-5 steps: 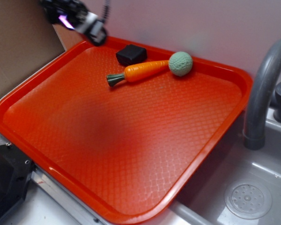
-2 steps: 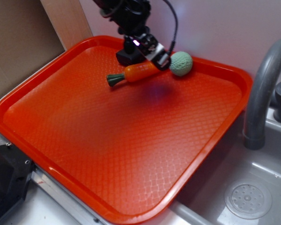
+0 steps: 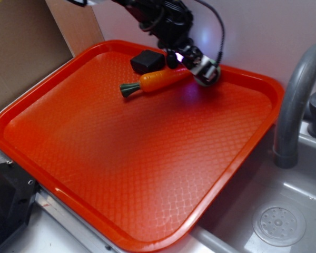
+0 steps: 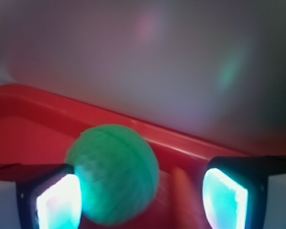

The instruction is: Grab the green ball.

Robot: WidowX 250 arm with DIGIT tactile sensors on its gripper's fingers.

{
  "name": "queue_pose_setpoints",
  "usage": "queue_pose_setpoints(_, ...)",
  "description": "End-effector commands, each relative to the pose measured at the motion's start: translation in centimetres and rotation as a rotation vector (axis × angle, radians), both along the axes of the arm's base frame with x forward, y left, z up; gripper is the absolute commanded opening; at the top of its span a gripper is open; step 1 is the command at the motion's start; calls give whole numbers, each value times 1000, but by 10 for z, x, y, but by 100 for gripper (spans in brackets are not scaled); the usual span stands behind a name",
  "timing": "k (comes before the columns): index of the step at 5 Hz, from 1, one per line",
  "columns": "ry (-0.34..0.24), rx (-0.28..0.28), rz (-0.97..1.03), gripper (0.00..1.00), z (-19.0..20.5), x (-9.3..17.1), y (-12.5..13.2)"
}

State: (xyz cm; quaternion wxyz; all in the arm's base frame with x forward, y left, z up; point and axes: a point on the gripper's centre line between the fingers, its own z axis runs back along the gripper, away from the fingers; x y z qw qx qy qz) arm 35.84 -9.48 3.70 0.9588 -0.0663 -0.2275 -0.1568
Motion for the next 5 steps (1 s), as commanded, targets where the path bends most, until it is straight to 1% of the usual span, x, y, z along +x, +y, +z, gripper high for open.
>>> queue_pose_setpoints(1,1,-50,-5,0,30,-3,-30)
queue_pose_setpoints(2,32,49,-9,0,44,-15,-25)
queue_pose_setpoints(3,44,103,56,0,82,-47,-1)
queue_pose_setpoints(4,152,100,152,0,121,-90,27)
queue_pose_setpoints(5,243,0,324,0,156,-136,56)
